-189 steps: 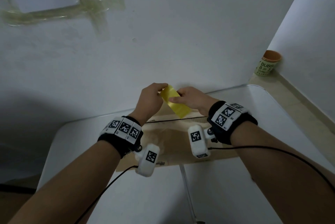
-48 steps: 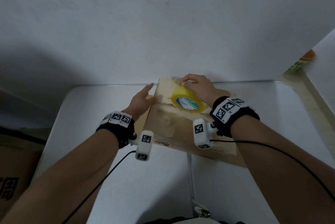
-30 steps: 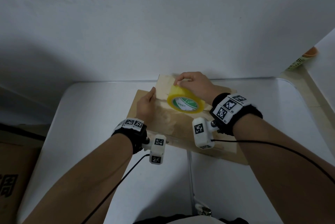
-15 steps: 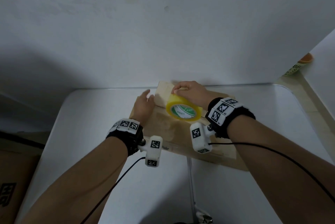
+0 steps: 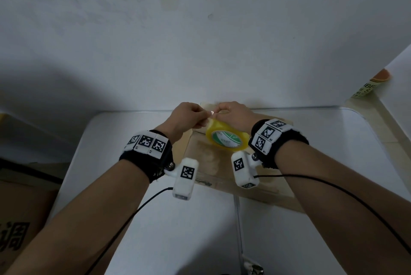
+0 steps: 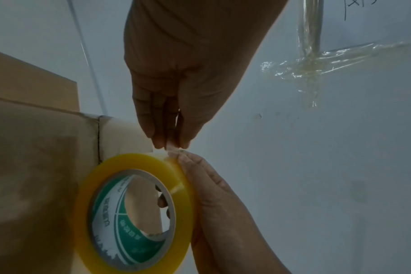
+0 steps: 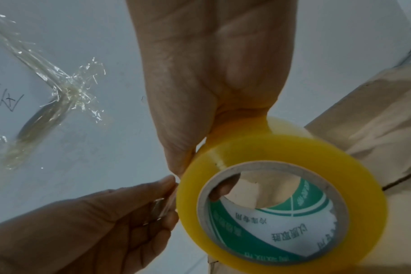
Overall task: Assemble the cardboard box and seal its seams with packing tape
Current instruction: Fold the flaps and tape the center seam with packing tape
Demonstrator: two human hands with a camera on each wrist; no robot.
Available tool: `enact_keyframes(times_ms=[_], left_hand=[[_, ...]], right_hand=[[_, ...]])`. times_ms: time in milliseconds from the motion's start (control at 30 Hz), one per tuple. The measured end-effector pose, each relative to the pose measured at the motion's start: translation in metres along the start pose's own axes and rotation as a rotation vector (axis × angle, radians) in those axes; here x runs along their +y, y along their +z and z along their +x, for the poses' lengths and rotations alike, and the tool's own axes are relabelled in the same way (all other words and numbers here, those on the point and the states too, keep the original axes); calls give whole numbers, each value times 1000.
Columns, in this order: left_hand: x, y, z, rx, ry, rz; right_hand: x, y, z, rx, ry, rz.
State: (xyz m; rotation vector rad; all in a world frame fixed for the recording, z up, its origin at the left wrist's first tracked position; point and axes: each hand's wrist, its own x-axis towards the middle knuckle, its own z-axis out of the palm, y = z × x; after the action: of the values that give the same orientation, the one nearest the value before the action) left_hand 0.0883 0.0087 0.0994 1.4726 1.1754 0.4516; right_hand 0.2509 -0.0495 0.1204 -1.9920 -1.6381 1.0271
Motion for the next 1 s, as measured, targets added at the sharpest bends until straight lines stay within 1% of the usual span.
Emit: enact_keyframes(times_ms=[67, 133, 200, 300, 367, 433, 500, 633, 767, 867, 967, 1000], left_hand=[[-2, 0, 0, 4, 0, -35], [-7, 3, 1, 0, -19, -69], [-13, 9, 3, 0, -43, -106], [-27, 14, 10, 79, -70, -84], [-39, 14, 14, 122, -101, -74], [-48, 14, 19, 132, -134, -127], [-57, 13, 23, 133, -166, -155], [-58, 14, 23, 113, -195, -205], [-59, 15, 23, 158, -181, -196], [-61, 15, 22, 148, -199, -273], [-62, 15, 26, 138, -188, -253], [-60, 14, 25, 131, -194, -289]], right_hand=[[-2, 0, 2, 0, 3, -49], [-4, -1, 3, -29, 1, -136], [-7, -5, 3, -65, 35, -200], [-5, -10, 1, -55, 110, -211], [1, -9, -1, -97, 109, -140], [5, -8, -6, -132, 118, 4], [9, -6, -5, -117, 125, 76], [4, -5, -5, -41, 72, -94], [-3, -5, -3, -27, 36, -234], [2, -11, -2, -25, 74, -329], [5, -17, -3, -35, 112, -334], [6, -18, -2, -38, 124, -307]])
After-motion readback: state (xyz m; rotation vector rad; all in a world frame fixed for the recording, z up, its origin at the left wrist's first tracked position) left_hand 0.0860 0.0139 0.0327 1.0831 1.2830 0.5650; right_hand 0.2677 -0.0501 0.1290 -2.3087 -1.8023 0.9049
